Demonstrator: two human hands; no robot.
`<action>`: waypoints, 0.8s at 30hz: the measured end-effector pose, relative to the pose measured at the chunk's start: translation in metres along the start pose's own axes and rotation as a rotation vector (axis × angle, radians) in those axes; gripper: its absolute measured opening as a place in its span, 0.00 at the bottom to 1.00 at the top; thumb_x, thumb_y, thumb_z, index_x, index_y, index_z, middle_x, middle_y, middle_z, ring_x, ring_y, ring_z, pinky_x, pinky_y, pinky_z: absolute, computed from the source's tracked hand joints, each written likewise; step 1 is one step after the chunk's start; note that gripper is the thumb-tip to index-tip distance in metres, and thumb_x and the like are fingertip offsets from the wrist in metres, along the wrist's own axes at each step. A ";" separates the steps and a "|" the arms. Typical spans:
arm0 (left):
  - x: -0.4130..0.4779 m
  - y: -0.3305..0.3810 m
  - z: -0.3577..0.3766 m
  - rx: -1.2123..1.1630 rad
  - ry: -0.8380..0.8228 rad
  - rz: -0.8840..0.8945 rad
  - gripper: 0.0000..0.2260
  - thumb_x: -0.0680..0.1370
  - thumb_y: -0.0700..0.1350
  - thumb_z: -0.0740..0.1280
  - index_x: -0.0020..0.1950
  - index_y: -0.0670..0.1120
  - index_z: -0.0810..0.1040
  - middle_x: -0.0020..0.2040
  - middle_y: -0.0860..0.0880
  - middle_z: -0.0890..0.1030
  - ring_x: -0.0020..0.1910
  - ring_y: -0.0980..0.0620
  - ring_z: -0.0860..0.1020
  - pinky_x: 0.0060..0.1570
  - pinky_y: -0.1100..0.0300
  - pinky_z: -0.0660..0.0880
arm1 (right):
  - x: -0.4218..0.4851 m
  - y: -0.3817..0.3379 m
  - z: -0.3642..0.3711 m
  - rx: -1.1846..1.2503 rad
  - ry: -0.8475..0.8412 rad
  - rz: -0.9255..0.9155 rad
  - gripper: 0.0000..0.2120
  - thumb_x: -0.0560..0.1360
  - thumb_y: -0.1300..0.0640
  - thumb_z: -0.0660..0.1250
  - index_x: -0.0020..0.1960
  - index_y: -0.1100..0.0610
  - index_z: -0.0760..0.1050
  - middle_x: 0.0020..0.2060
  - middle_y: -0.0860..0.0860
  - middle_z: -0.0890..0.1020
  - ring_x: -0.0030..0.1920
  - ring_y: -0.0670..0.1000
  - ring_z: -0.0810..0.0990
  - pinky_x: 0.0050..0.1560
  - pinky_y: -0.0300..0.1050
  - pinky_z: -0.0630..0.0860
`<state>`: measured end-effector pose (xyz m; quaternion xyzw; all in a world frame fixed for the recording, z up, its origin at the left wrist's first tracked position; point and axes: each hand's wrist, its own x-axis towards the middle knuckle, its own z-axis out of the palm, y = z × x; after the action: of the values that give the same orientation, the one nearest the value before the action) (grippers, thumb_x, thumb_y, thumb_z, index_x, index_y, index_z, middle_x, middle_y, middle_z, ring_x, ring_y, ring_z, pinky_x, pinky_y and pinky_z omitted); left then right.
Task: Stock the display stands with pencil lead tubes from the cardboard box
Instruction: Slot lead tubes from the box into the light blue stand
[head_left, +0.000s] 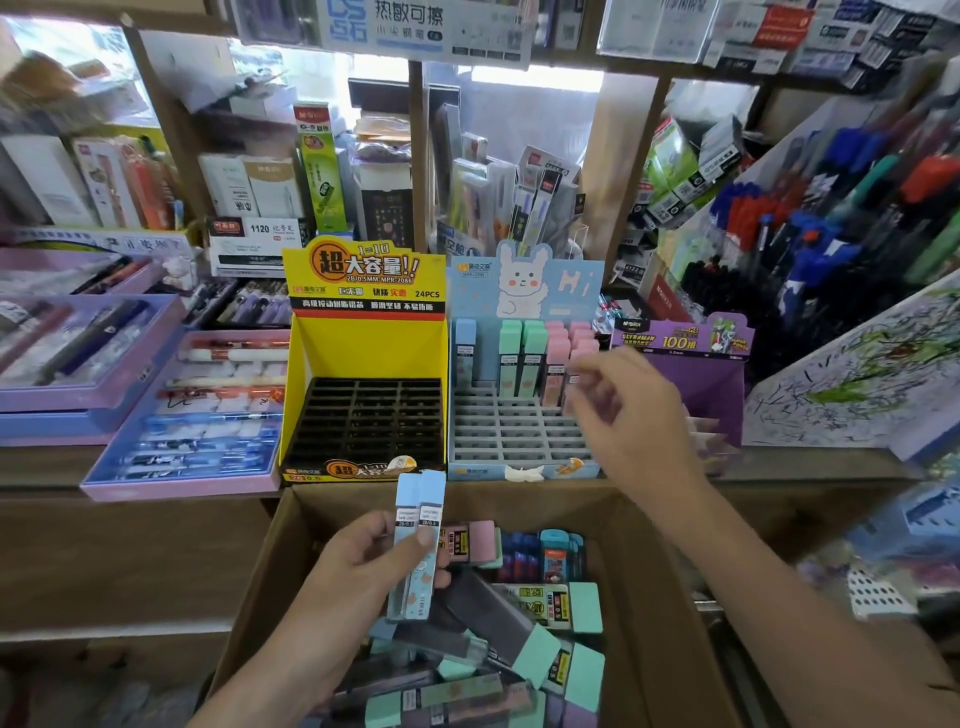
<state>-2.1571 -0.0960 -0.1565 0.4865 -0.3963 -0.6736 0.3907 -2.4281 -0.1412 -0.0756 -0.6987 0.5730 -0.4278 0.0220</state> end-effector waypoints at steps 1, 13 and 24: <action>0.000 0.000 0.001 0.009 0.001 0.007 0.09 0.72 0.52 0.75 0.50 0.54 0.86 0.50 0.42 0.88 0.49 0.42 0.87 0.44 0.53 0.83 | -0.010 -0.006 0.005 0.117 -0.051 0.062 0.09 0.78 0.64 0.70 0.54 0.52 0.82 0.40 0.43 0.80 0.39 0.42 0.79 0.39 0.32 0.76; -0.005 0.004 0.005 0.103 -0.075 0.061 0.08 0.75 0.51 0.73 0.53 0.54 0.86 0.50 0.42 0.88 0.48 0.44 0.87 0.43 0.60 0.82 | -0.079 -0.025 0.063 0.777 -0.395 0.512 0.16 0.76 0.49 0.74 0.61 0.52 0.79 0.43 0.55 0.87 0.33 0.58 0.83 0.35 0.50 0.80; -0.004 0.005 0.005 0.112 -0.081 0.131 0.07 0.79 0.43 0.70 0.53 0.41 0.83 0.44 0.41 0.87 0.42 0.47 0.85 0.42 0.59 0.81 | -0.059 -0.028 0.053 0.946 -0.345 0.528 0.06 0.75 0.62 0.76 0.51 0.59 0.80 0.39 0.61 0.86 0.35 0.55 0.83 0.35 0.45 0.81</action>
<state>-2.1603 -0.0935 -0.1497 0.4528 -0.4797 -0.6425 0.3900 -2.3713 -0.1076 -0.1281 -0.5056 0.4621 -0.4976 0.5322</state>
